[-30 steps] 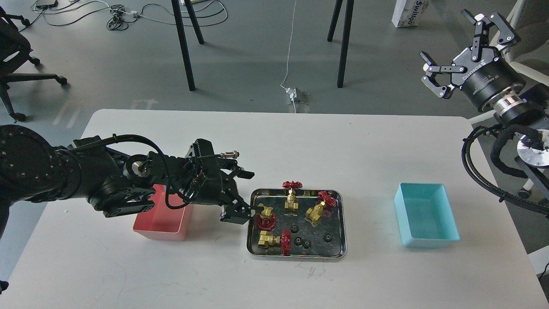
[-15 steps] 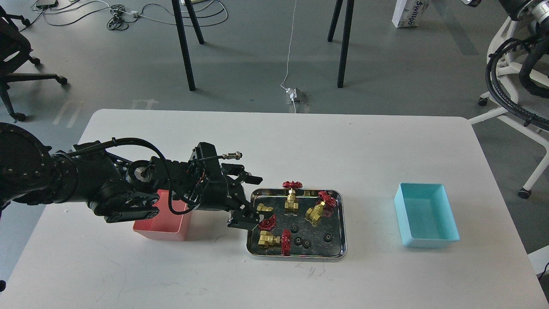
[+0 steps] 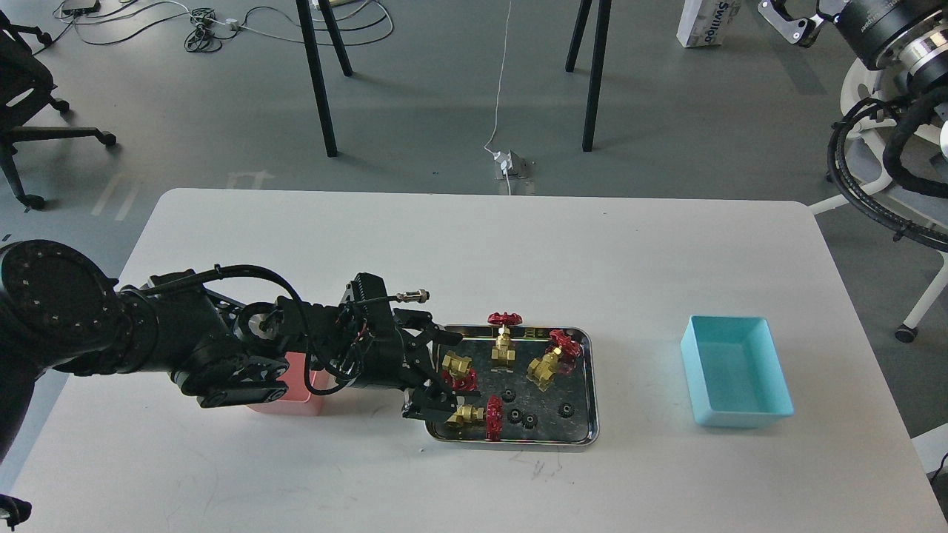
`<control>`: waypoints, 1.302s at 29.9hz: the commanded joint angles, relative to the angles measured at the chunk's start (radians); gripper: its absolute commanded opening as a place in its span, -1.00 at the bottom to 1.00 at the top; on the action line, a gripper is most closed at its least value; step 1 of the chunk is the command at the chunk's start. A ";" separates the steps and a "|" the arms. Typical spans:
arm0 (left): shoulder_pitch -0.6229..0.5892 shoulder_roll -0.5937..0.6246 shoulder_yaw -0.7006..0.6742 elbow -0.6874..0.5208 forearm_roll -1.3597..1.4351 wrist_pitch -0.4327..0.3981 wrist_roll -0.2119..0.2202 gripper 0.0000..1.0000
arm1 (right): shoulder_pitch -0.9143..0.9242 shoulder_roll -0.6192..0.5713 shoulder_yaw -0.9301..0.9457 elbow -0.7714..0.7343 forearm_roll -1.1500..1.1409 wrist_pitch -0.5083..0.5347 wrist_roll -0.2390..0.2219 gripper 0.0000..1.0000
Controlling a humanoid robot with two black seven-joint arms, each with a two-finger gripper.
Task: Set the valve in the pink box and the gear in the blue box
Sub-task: 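Close the left gripper on the brass valve with red handle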
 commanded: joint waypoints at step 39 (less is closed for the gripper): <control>0.071 -0.007 0.006 0.094 0.003 0.000 0.000 -0.15 | -0.067 -0.002 0.007 0.004 0.000 0.001 0.010 1.00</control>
